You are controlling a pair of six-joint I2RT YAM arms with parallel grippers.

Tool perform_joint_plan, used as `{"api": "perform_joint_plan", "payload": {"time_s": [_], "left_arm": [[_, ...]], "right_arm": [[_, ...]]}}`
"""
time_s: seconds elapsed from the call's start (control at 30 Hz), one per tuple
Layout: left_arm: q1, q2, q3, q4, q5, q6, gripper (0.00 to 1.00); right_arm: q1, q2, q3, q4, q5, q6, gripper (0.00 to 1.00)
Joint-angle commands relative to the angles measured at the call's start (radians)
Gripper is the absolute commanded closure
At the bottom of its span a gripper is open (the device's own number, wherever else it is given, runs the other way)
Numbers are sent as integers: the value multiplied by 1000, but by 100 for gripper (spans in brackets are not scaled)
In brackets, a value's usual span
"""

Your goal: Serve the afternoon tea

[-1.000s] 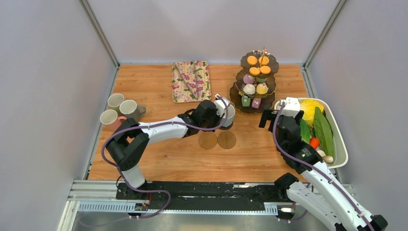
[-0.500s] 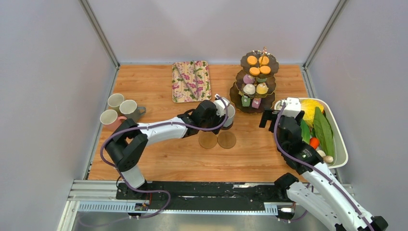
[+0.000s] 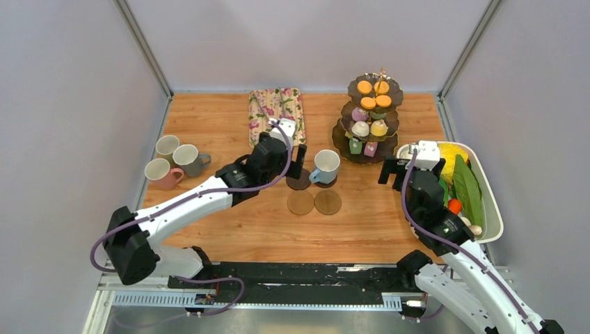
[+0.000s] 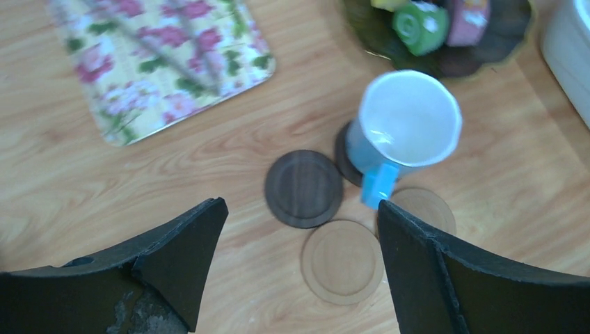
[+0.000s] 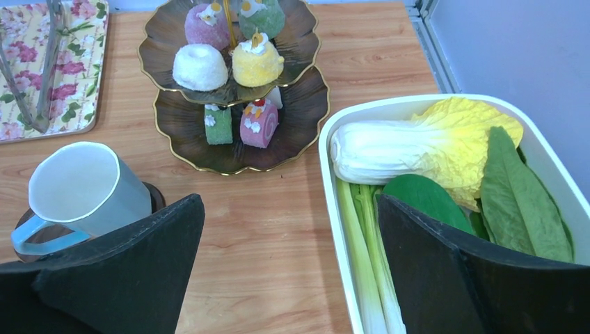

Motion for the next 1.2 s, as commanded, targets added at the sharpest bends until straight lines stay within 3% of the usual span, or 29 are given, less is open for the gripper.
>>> {"api": "perform_joint_plan", "payload": {"time_s": [0.0, 0.23, 0.47, 0.77, 1.17], "left_arm": [[44, -61, 64, -231, -302, -218, 9], [248, -48, 123, -591, -444, -645, 9], [429, -9, 95, -677, -517, -895, 9], [566, 148, 155, -668, -603, -1024, 9], [677, 348, 236, -645, -578, -1117, 10]], "right_arm": [[-4, 7, 65, 32, 17, -86, 0], [-4, 24, 35, 61, 2, -90, 0], [-3, 0, -1, 104, -50, -84, 0], [-3, -64, -62, 162, -120, -88, 0], [-3, -103, -105, 202, -166, -100, 0]]}}
